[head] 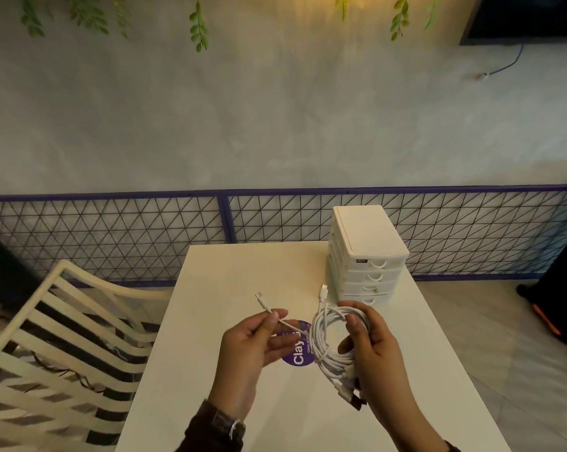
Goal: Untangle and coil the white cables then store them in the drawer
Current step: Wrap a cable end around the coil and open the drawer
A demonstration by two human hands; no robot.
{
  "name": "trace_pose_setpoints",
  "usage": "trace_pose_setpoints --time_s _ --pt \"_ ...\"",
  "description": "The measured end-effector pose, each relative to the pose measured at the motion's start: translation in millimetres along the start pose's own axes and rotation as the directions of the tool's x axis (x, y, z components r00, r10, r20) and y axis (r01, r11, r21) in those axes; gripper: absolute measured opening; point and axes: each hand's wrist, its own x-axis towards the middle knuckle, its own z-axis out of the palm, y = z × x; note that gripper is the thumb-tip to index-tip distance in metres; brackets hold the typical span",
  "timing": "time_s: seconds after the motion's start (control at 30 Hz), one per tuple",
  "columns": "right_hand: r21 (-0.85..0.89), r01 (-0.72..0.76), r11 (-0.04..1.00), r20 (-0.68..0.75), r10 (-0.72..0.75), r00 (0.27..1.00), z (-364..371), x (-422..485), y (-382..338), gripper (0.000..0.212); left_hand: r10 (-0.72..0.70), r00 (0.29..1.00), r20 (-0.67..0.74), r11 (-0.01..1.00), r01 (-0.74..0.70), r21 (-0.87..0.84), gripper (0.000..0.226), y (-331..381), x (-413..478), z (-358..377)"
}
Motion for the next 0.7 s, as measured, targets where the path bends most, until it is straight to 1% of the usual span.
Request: trace_pose_setpoints --time_s 0.1,0.2,0.27,0.33,0.4,0.43,0.5,0.6,0.67,0.7 --pt "0.004 0.006 1.000 0.068 -0.006 0.998 4.7 -4.5 -2.0 0.022 -0.035 0.999 0.007 0.999 0.035 -0.013 0.017 2.2 13.1 1.4" --pt "-0.010 0.024 1.000 0.122 -0.023 0.992 8.5 -8.9 -2.6 0.024 -0.044 0.999 0.021 0.998 0.043 0.042 0.016 2.6 22.8 6.8" --pt "-0.019 0.038 0.999 0.140 -0.035 0.989 9.5 -10.6 -2.8 0.025 -0.036 0.999 0.024 0.999 0.035 0.033 0.016 4.1 27.5 10.4" --pt "-0.039 0.066 0.997 0.139 -0.060 0.988 8.7 -9.4 -3.3 0.026 -0.014 1.000 0.011 1.000 0.014 -0.012 0.016 7.8 31.1 12.0" --pt "-0.080 0.099 0.992 0.149 -0.087 0.985 6.3 -6.7 -4.2 0.024 0.029 1.000 0.013 1.000 -0.029 -0.001 0.017 11.9 33.8 11.8" --pt "-0.104 0.124 0.987 0.174 -0.105 0.979 5.4 -5.9 -4.5 0.024 0.053 0.998 0.033 0.998 -0.054 0.036 0.017 14.1 34.3 11.0" --pt "-0.154 0.195 0.969 0.265 -0.150 0.953 4.9 -6.0 -5.5 0.024 0.082 0.989 0.120 0.982 -0.100 0.158 0.017 18.9 33.3 10.9" --pt "-0.213 0.295 0.932 0.401 -0.191 0.896 7.4 -9.5 -5.7 0.028 0.077 0.967 0.242 0.939 -0.152 0.308 0.017 24.0 33.2 17.1" --pt "-0.262 0.341 0.903 0.430 -0.207 0.879 11.2 -10.7 -1.3 0.023 0.078 0.953 0.292 0.907 -0.189 0.376 0.015 24.7 32.2 23.6" --pt "-0.286 0.337 0.897 0.425 -0.196 0.884 13.6 -10.9 1.3 0.018 0.096 0.944 0.315 0.884 -0.227 0.409 0.015 24.2 31.1 26.9"
